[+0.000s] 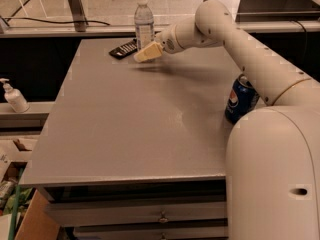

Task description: Move blue plastic bottle near rxbar chocolate

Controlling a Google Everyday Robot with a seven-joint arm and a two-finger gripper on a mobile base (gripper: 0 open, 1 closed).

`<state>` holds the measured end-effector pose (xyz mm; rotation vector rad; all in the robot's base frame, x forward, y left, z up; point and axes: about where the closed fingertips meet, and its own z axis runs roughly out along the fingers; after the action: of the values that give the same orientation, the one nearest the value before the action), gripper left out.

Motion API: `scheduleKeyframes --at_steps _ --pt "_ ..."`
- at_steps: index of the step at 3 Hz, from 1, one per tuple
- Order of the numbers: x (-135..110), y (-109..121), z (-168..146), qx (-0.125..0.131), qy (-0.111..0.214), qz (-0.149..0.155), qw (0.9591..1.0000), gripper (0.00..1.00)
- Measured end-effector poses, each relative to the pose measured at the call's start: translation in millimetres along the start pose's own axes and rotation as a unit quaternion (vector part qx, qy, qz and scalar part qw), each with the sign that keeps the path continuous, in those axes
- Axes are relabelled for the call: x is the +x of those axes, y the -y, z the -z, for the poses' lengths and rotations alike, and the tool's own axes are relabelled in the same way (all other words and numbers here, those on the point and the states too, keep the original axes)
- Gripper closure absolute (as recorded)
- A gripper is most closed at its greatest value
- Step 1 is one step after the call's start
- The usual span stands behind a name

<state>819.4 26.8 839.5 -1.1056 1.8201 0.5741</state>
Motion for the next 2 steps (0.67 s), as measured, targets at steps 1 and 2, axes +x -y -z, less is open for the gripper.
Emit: scheduleKeyframes --at_steps 1,2 --pt "1.4 5.7 9.7 0.007 0.006 -0.003 1.0000 0.00" --pt "3.5 16.2 34.1 0.028 0.013 -0.008 0.9995 0.00"
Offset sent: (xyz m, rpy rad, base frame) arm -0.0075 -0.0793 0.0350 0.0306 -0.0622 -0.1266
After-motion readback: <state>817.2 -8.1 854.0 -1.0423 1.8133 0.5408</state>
